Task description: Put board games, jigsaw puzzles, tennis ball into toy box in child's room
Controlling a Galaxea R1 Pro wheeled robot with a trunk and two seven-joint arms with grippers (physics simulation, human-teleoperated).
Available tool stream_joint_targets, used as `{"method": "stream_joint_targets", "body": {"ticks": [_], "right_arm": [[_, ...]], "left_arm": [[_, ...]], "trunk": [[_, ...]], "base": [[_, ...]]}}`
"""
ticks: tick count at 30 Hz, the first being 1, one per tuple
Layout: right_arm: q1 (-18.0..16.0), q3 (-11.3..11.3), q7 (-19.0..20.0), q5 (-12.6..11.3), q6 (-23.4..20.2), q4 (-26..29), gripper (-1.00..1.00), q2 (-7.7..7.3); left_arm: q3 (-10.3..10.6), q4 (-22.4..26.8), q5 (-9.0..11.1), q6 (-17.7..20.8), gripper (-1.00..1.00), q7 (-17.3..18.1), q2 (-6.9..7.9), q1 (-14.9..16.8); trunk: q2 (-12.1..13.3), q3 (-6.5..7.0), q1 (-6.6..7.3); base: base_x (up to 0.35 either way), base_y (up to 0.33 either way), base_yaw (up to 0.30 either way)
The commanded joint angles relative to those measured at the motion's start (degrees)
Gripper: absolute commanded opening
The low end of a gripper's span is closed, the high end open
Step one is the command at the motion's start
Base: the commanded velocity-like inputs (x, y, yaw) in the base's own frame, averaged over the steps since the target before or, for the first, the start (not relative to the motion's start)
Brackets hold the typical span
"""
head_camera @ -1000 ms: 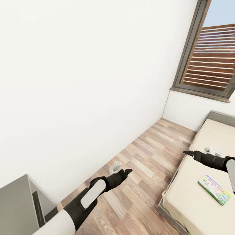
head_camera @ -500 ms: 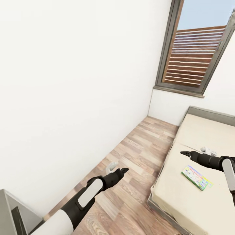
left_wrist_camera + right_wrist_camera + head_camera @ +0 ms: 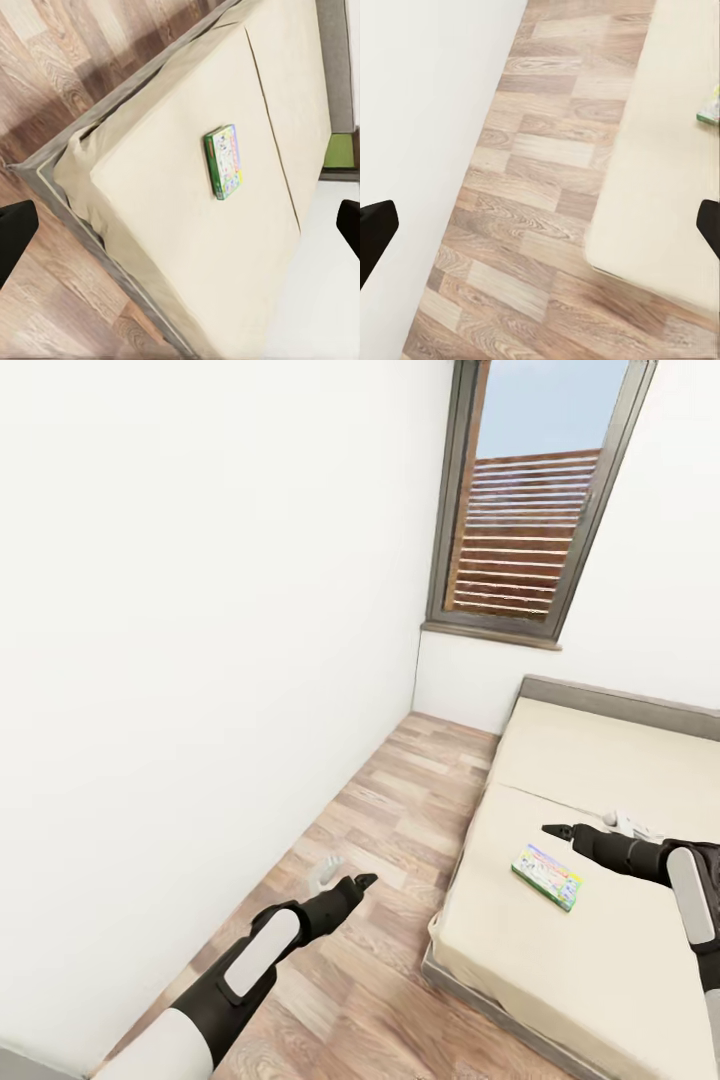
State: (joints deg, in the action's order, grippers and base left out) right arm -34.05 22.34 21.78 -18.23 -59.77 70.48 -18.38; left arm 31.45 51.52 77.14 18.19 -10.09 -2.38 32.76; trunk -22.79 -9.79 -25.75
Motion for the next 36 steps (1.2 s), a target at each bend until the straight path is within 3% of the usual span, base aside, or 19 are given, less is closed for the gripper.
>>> {"method": "stream_joint_targets", "body": {"ticks": [1,13,27,36], "right_arm": [[-0.1,0.1,0.6,0.5,-0.2,0.0,1.0,0.06],[0.1,0.3,0.6,0.3,-0.2,0.0,1.0,0.18],[0.3,0.2,0.5,0.4,-0.2,0.3,1.0,0.25],[0.4,0.2,0.3,0.5,-0.2,0.5,1.0,0.27]], "left_arm": [[-0.1,0.1,0.6,0.1,1.0,-0.5,0.05,0.0],[-0.5,0.1,0.1,0.0,1.0,-0.4,0.23,-0.5],[-0.5,0.1,-0.2,0.1,1.0,-0.6,0.23,-0.9],[-0.5,0.1,-0.2,0.1,1.0,-0.6,0.19,-0.9]], "trunk": [[-0.1,-0.12,-0.04],[-0.1,-0.08,-0.04],[-0.1,-0.07,-0.04],[-0.1,0.01,-0.04]], "base": [[0.0,0.0,-0.293],[0.075,-0.034,-0.256],[0.256,-0.112,-0.046],[0.089,-0.037,-0.07]]}}
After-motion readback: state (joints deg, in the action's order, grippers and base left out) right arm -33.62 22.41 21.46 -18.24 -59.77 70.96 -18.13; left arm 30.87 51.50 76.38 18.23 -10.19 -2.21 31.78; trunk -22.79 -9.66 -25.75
